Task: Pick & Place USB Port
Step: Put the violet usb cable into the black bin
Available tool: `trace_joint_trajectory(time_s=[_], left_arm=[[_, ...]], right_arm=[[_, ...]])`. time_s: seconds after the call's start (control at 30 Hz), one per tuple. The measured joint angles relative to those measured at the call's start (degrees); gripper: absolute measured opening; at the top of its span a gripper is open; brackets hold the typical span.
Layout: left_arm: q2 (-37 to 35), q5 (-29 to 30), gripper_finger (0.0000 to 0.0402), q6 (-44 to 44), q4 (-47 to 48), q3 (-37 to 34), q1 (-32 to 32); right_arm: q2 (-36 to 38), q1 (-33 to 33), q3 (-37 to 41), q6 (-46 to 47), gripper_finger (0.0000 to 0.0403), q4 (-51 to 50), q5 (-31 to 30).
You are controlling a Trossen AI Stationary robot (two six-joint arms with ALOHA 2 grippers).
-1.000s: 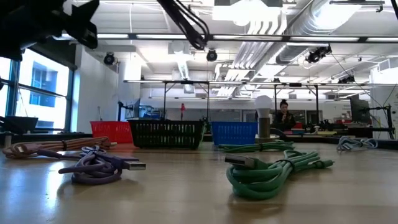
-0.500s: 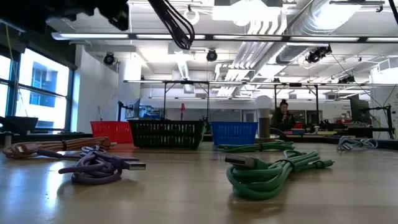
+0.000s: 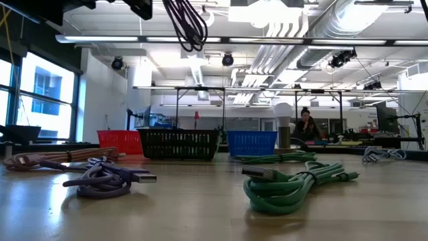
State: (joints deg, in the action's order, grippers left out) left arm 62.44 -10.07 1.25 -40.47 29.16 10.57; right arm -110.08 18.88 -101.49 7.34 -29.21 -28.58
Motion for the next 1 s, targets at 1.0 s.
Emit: trace_joint_trajectory(time_s=[1.0], left_arm=[[-9.4,37.7,0.0005,15.7,39.8,4.8,0.2]], right_arm=[[2.8,6.7,0.0,10.0,0.0100,-13.4,-8.8]])
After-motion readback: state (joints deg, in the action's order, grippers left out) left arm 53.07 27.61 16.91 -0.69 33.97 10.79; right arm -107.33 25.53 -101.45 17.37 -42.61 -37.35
